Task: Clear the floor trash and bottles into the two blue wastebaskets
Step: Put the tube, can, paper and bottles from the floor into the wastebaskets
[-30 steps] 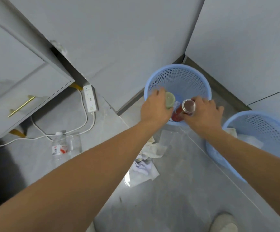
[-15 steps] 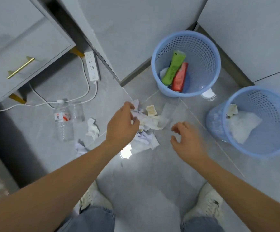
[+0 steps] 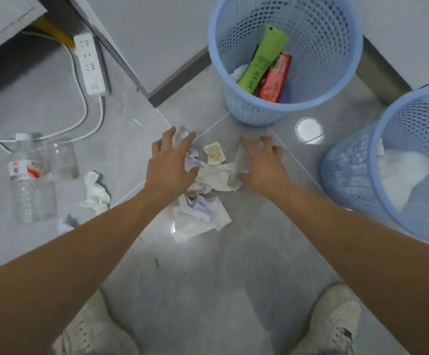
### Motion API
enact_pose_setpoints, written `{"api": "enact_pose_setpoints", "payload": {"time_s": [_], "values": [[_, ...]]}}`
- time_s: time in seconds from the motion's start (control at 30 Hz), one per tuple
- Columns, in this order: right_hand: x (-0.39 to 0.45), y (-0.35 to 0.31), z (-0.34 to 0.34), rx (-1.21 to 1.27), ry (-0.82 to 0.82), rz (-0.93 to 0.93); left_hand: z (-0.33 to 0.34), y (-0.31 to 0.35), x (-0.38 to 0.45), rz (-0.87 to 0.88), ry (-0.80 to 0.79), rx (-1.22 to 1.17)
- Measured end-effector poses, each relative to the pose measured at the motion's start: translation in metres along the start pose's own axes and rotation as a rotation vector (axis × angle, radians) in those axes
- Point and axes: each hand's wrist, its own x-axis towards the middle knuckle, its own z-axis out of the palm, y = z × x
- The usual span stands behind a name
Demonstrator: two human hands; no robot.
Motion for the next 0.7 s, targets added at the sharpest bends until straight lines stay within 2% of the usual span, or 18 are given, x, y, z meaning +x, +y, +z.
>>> {"api": "enact_pose_setpoints", "payload": {"time_s": [0.1, 0.2, 0.43, 0.57, 0.7], "values": [[0.003, -0.005, 0.015, -0.105, -0.012, -0.073, 0.014, -0.002, 0.021, 0.075, -0.126, 0.095], [-0.005, -0.006, 0.033, -0.219, 0.056, -0.102, 0.027, -0.002, 0.025, 0.108, -0.194, 0.102], [-0.013, -0.001, 0.052, -0.102, 0.124, -0.144, 0.049, -0.013, 0.006, 0.133, -0.072, 0.063], [-0.022, 0.005, 0.058, 0.066, 0.144, -0.187, 0.046, -0.019, -0.003, 0.095, -0.007, -0.042], [-0.034, 0.016, 0.054, 0.205, 0.215, -0.155, 0.034, -0.014, -0.011, 0.084, 0.027, -0.100]]}}
